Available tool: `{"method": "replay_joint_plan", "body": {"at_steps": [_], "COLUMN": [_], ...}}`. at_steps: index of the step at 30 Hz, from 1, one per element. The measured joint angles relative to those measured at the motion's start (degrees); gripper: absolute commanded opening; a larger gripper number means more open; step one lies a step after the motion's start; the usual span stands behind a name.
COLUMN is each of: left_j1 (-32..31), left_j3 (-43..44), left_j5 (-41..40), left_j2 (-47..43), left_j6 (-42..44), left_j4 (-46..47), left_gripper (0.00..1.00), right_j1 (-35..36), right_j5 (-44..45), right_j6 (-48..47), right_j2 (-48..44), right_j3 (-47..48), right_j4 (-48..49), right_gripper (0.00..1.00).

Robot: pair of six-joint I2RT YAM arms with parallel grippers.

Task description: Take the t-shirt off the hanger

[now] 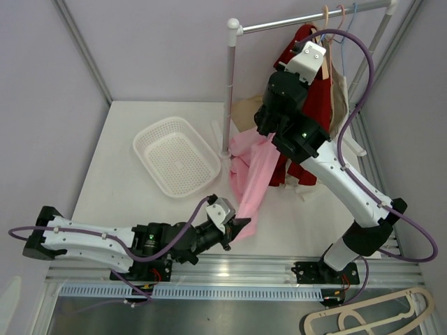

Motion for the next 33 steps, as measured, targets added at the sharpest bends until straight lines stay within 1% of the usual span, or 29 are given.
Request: {"method": "replay_joint_plan", "body": {"at_steps": [4,7,9,10,14,18,22,26,28,30,33], "left_j1": [-0.55,-0.24,1.92,3.78,15.21,23.5,30.67,36.3,39.56,42.49,44.11], "left_j3": [-2.16,-1.86,-0.83,-0.63,-0.5,1.9,8.39,17.44,23.34,28.28,31.04], "left_j5": [-1.49,-2.73,-1.7,-0.39,6.27,11.34,15.45,18.27,19.82,21.33,22.91], "left_j2": [0.79,1.16,2.01,2.16,1.57,0.37,-0.55,-0.07,2.19,4.85,8.87], "left_j6": [-0.81,-0.81,-0.87,-1.05,-2.4,-2.47,-2.47,-2.91,-3.8,-4.33,-4.96], "left_j4": [3.1,3.56,3.39,3.37,2.23,-0.63,-5.05,-11.32,-15.19,-16.44,-16.83], "left_gripper": [0.01,0.01,0.01,0.01,0.01,0.01,0.01,0.01,0.01,0.01,0.01], "right_j1": [-0.92,-1.38,-0.98,-0.46,1.29,1.84,1.99,2.45,2.54,2.84,4.68], "right_j5": [-0.94,-4.81,-7.82,-9.18,-14.14,-21.38,-28.83,-33.11,-35.26,-36.96,-36.65], "right_j6": [0.04,2.43,4.2,4.74,5.9,5.9,5.9,5.86,6.64,8.81,13.16], "right_j2": [0.04,0.81,0.7,0.55,0.42,0.42,0.42,0.42,0.46,0.42,-1.33], "right_j3": [0.31,3.93,5.42,5.88,6.82,7.91,9.94,13.05,15.54,18.49,20.33], "right_j4": [-0.81,-7.1,-10.21,-11.17,-13.88,-16.15,-17.7,-19.58,-21.64,-24.65,-29.31], "right_gripper": [0.0,0.0,0.0,0.0,0.0,0.0,0.0,0.0,0.0,0.0,0.0]}}
